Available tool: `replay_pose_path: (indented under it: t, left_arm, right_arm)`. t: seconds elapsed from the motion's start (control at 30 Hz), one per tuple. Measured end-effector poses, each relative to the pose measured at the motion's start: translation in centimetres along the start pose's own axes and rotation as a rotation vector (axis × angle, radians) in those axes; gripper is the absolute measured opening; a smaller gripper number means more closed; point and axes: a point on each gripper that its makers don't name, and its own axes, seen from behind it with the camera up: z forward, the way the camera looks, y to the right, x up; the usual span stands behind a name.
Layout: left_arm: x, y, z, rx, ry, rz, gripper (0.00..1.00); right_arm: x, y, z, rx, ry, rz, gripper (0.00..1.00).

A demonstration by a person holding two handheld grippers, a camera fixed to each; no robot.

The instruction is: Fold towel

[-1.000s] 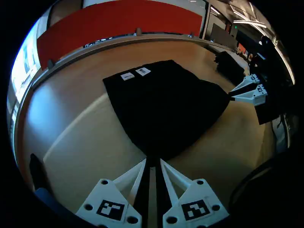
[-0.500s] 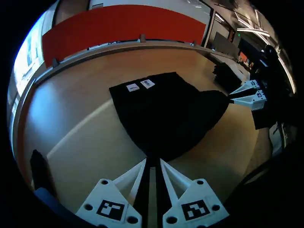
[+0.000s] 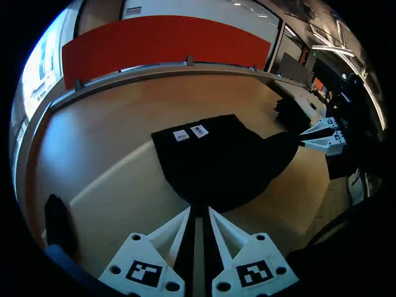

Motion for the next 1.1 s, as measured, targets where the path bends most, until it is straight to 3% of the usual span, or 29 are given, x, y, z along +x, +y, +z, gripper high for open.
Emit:
replay_pose_path:
  t: [0.27,0.57,0.87,1.1]
  left_arm:
    - [0.2,0.5,-1.4,-0.005,0.003,-0.005,0.10]
    - [1.1,0.5,-1.4,-0.004,0.019,-0.013,0.10]
    - [3.1,-0.4,0.4,0.006,0.045,-0.006,0.10]
    - [4.6,-1.5,2.9,0.011,0.060,-0.008,0.10]
  right_arm:
    - [0.2,-0.4,-1.2,0.009,-0.001,0.014,0.13]
    - [0.3,-0.5,-1.2,0.008,-0.001,0.022,0.13]
    - [1.7,1.0,0.1,-0.007,0.011,0.033,0.13]
    - [2.4,2.8,2.3,-0.025,0.005,0.047,0.13]
